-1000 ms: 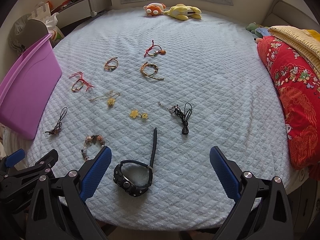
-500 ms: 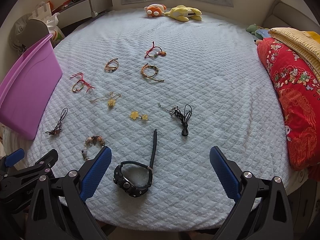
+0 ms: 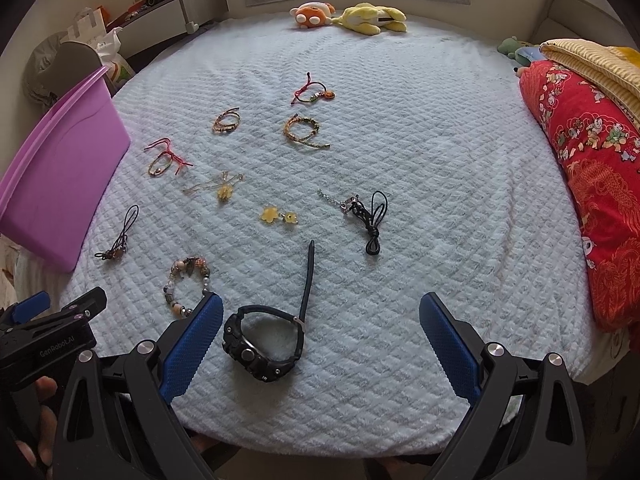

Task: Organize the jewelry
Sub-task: 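Move the left tool to the brown cord pendant while the right tool reaches the black watch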

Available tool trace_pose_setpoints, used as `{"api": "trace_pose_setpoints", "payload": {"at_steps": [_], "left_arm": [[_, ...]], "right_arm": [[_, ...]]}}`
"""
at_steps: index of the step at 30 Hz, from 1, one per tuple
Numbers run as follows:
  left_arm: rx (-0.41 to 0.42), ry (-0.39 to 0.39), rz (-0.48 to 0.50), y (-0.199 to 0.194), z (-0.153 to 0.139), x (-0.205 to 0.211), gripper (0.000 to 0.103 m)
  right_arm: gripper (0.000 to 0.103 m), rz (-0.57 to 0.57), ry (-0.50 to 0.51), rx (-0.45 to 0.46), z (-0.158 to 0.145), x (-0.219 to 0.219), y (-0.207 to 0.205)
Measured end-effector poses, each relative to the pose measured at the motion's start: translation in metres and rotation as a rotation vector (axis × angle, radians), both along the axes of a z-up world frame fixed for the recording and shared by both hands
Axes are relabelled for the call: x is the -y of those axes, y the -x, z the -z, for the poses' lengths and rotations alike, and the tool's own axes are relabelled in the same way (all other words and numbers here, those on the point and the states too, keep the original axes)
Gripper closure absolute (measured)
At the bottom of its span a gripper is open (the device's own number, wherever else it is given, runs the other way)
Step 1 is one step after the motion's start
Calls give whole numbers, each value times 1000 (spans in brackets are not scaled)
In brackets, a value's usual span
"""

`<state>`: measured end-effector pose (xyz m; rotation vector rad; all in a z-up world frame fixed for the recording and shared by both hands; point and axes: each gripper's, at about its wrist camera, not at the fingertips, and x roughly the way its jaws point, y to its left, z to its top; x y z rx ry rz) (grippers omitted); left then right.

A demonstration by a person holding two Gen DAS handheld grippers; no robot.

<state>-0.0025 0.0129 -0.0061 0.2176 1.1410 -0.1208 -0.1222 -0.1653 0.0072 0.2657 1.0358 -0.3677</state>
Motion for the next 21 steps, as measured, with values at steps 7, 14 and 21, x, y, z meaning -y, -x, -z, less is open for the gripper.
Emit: {"api": "trace_pose_setpoints", "payload": {"at_steps": [7, 14, 21], "left_arm": [[1, -7, 29, 6, 23, -7, 6], [-22, -14, 39, 10, 50, -8, 6], [-15, -28, 72, 12, 64, -4, 6]], "right_arm": [[9, -31, -43, -28, 28, -3, 16], [9, -37, -43, -30, 48, -6, 29], [9, -41, -133, -19, 66, -10, 30]]}}
